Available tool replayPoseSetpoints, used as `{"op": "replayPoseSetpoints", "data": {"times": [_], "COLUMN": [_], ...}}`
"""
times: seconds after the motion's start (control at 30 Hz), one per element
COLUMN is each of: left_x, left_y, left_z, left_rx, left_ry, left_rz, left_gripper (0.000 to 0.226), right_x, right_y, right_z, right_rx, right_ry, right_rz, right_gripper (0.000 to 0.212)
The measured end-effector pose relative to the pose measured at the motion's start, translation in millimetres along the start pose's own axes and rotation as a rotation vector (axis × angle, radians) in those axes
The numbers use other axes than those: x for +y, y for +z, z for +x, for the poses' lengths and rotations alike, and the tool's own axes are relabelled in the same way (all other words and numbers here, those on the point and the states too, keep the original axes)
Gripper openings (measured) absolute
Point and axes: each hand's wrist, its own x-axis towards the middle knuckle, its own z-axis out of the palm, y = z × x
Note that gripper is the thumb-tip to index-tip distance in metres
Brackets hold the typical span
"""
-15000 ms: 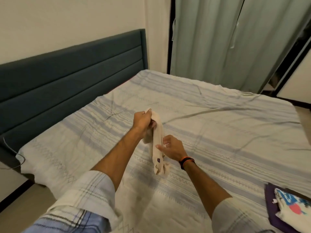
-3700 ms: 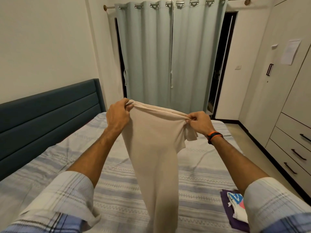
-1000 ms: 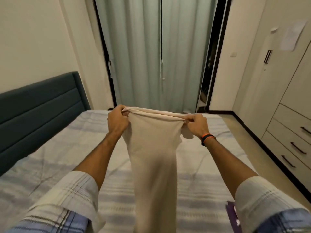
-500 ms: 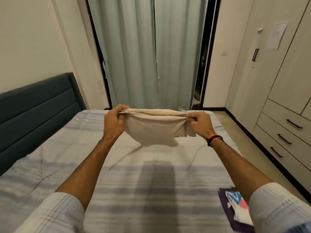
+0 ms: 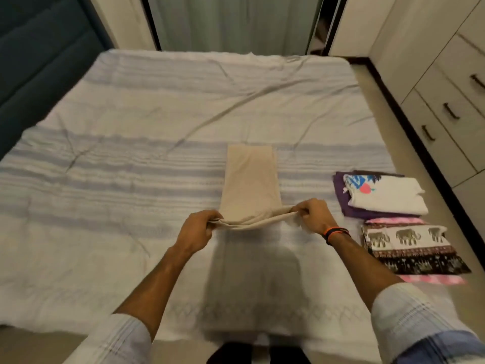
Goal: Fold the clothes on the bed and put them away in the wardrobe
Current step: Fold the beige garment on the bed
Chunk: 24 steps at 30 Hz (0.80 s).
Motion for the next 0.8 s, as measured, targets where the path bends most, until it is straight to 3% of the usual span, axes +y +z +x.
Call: {"op": "replayPoseSetpoints", "data": {"times": [0.2, 0.5, 0.8], "left_x": [-29.8, -41.0, -58.3], "left_y": [47.3, 92.8, 143.7], "left_z": [-63.9, -129.4, -183.9], "left_rx": [-0.151, -0.263, -0.288], "left_ry": [-0.082, -0.139, -0.130], "left_rz": [0.056, 0.206, 0.272], "left_gripper": [0.035, 0.037, 0.045], "right_x": [27.8, 44.9, 69.3], "right_y": [67.1, 119.9, 166.1], "right_z": [-53.2, -109.4, -157.8], "right_rx": [-0.095, -0.089, -0.168], "right_ry": [0.067, 0.047, 0.002], "right_rz": [-0.038, -0.037, -0.149], "right_gripper": [0.030, 0.020, 0.040]}}
